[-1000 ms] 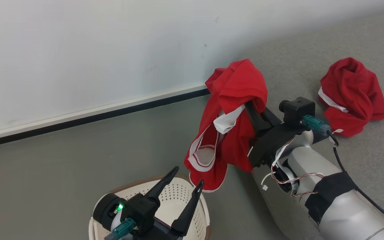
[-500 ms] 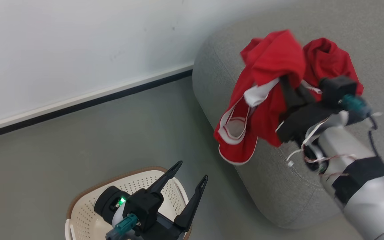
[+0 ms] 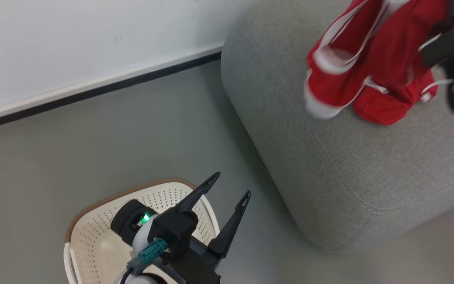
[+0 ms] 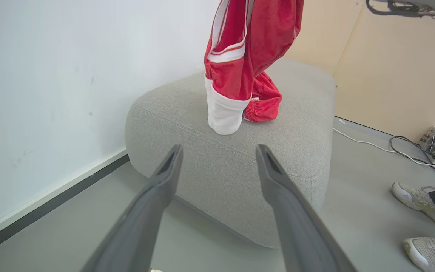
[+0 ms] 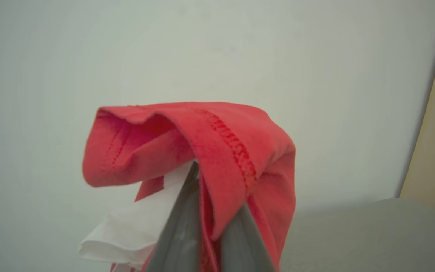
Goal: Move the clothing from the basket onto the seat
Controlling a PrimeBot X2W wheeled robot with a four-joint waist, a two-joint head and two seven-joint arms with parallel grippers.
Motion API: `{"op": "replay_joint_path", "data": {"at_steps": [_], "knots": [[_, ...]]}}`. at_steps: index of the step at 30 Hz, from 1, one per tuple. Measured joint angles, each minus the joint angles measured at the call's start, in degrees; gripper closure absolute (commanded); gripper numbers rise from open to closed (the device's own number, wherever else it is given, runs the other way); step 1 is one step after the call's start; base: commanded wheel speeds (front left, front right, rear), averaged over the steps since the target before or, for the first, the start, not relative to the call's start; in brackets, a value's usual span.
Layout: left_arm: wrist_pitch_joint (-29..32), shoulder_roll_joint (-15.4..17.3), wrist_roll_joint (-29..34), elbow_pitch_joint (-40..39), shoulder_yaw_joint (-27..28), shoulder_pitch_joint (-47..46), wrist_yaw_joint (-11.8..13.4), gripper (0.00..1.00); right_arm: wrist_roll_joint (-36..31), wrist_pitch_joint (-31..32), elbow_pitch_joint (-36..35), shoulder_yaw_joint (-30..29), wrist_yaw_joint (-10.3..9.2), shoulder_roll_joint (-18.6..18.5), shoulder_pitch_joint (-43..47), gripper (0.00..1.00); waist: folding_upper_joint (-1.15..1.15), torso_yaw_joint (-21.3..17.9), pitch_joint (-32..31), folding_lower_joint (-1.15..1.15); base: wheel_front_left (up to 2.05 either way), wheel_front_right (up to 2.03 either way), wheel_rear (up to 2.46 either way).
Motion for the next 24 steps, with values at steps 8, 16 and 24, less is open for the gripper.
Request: {"op": "replay_joint_path", "data": {"at_steps": [8, 16, 24], "knots": [[0.69, 0.4, 0.58, -1.33, -0.3, -2.25, -0.46, 0.0, -1.13, -0.41, 0.15, -4.11, -0.07, -5.36, -6.83, 1.0, 0.0, 1.24, 3.52, 0.0, 0.0, 0.0, 0.0], [1.58, 0.98, 1.68, -2.68, -0.27, -4.52, -0.89, 0.0, -1.71, -0.41, 3.23, -7.0, -0.94, -9.87, -8.83, 1.0, 0.0, 2.44, 7.63, 0.0, 0.0, 0.0, 0.0], [2.13, 2.43, 2.24, -3.63, 0.11, -6.59, -0.93, 0.0, -1.76, -0.42, 8.71, -8.44, -1.08, -10.7, -7.04, 1.0, 0.0, 3.16, 12.3, 0.0, 0.0, 0.0, 0.0]]}}
